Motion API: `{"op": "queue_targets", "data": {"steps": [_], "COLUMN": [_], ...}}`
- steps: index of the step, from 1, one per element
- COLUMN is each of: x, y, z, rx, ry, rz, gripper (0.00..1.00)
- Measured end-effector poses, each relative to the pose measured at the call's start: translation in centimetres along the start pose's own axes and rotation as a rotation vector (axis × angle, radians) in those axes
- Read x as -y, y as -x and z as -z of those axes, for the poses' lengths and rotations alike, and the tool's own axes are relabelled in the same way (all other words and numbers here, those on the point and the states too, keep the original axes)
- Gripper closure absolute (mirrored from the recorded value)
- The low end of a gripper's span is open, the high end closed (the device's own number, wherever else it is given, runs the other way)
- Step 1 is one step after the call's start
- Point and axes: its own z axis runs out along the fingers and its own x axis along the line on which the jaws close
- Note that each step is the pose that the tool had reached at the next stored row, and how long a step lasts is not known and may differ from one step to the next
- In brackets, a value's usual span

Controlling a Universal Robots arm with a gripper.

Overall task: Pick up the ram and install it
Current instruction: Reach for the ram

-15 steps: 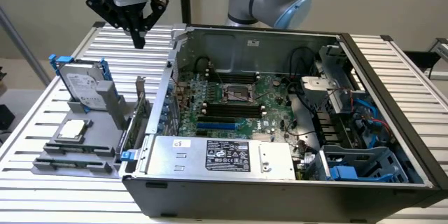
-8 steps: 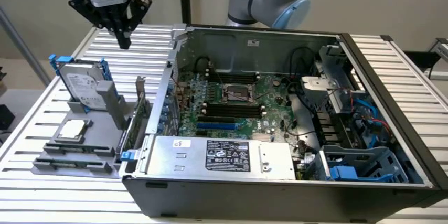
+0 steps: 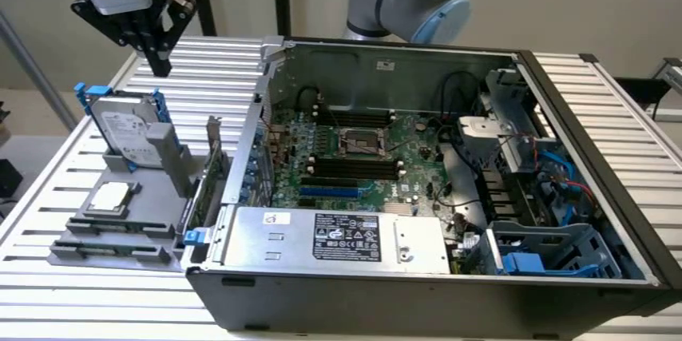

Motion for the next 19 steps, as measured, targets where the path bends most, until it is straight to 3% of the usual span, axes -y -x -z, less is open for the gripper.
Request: {"op": "queue_targets", "data": {"steps": [6,10,19], "x": [0.16,0.53,2.08], "y": [-2.7,-3.8,-4.5], "z": [-0.44,-0.62,-0.98], "rx": [0.0001,-0.0029,-0.0293], "ry": [-0.0019,-0.0053,-0.0134], "rz": [-0.001,-0.001,-0.003], "gripper": [0.89,0.89,0.89]}}
